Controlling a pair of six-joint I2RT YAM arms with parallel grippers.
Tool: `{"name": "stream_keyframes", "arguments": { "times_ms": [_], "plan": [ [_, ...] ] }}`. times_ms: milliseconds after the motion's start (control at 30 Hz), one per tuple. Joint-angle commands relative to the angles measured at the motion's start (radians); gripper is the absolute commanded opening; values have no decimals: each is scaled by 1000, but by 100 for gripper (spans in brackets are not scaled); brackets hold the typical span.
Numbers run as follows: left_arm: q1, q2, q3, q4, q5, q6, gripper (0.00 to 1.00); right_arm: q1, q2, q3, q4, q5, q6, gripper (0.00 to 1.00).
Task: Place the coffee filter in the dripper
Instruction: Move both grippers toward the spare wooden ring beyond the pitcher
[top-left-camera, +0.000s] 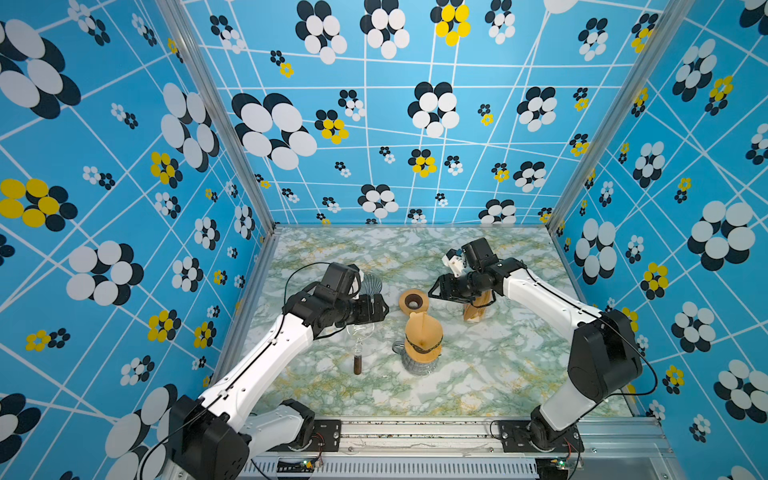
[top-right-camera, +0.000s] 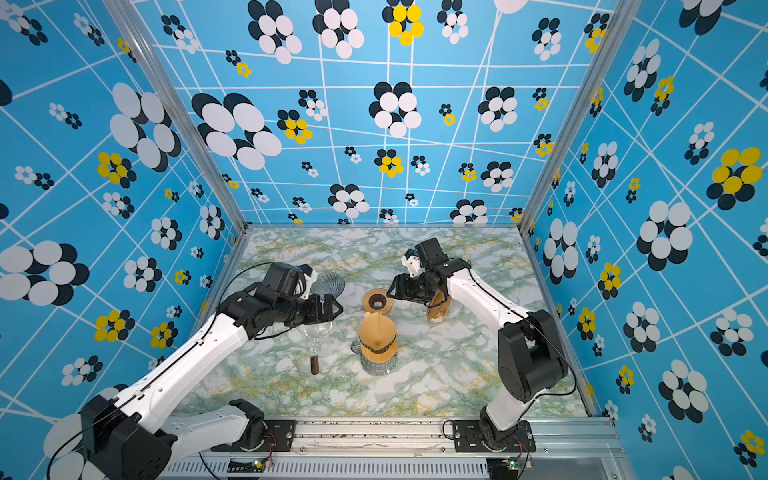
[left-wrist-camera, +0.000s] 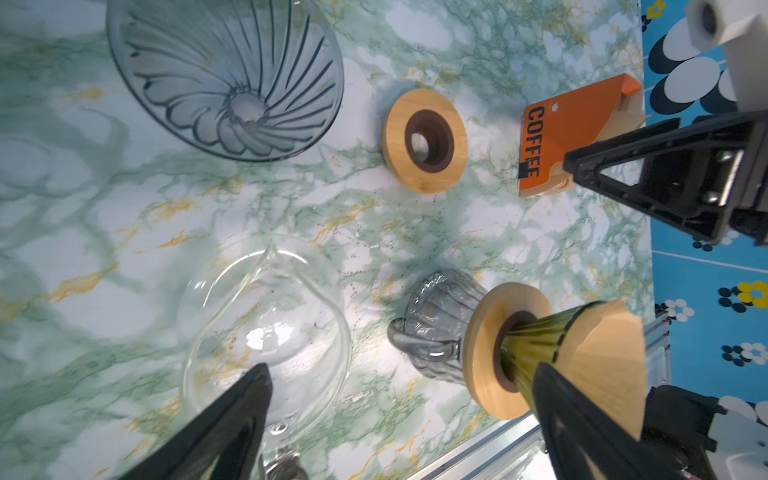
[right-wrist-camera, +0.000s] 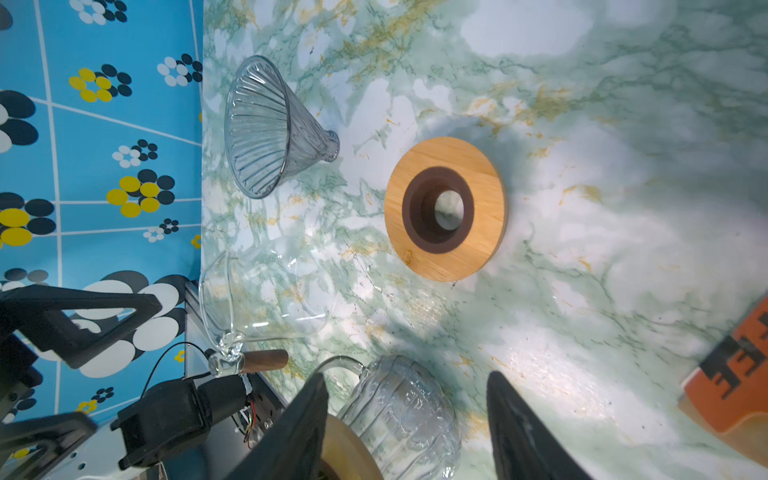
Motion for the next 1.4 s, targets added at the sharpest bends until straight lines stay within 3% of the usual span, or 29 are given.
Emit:
{"name": "stream_keyframes", "arguments": {
  "times_ms": [0,167,367,533,933,1367],
  "plan": [
    [13,107,94,88,103,-55,99,-9,34,30,44,18,74,61],
    [-22,259,169,189,110,-133,99,-24,77,-3,136,30,166,58],
    [-67,413,240,236,120,-172,99,-27,131,-5,164,14,184,57],
    [-89,505,262,247,64,-187,99,-30,157,-24,183,12,192,57],
    [-87,621,239,402,83,-260,99,-34,226,-39,245,-17,218,55],
    [-80,722,249,445,117,-272,99,-33,272,-34,265,-37,219,55]
  ]
}}
